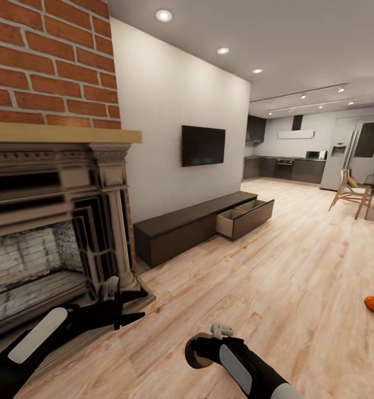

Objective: Place each of the two pumpkins and all three candles from the living room inside a cabinet in the living room (use any cabinet), then make sure every cabinet is closed, and position the cauldron so it is next to a table in the living room.

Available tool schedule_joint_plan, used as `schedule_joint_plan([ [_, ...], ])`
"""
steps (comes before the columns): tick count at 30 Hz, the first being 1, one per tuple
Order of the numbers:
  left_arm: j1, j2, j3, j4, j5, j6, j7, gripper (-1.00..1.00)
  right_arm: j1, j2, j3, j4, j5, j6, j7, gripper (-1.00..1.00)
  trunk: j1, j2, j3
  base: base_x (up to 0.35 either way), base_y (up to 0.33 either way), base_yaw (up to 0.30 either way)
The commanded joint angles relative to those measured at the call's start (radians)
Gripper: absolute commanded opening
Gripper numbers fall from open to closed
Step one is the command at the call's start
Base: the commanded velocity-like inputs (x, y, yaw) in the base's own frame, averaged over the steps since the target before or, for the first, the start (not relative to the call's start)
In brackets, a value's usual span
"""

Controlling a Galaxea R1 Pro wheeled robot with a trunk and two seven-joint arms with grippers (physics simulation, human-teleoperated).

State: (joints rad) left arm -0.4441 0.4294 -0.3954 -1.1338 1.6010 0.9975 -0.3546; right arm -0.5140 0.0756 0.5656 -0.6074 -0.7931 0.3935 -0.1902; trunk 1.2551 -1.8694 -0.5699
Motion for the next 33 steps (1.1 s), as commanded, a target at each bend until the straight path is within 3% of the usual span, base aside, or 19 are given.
schedule_joint_plan([
  [1,-0.001,0.001,-0.002,0.000,-0.006,0.000,-0.009,1.00,-0.001,0.000,0.005,-0.002,-0.010,0.001,-0.009,-1.00,0.000,-0.001,-0.002,0.000,0.000,-0.272],
  [33,-0.001,-0.006,0.013,0.000,-0.001,-0.003,-0.009,1.00,-0.001,-0.007,0.004,-0.001,-0.009,0.004,-0.009,-1.00,0.000,-0.001,-0.018,0.000,-0.018,-0.273],
])
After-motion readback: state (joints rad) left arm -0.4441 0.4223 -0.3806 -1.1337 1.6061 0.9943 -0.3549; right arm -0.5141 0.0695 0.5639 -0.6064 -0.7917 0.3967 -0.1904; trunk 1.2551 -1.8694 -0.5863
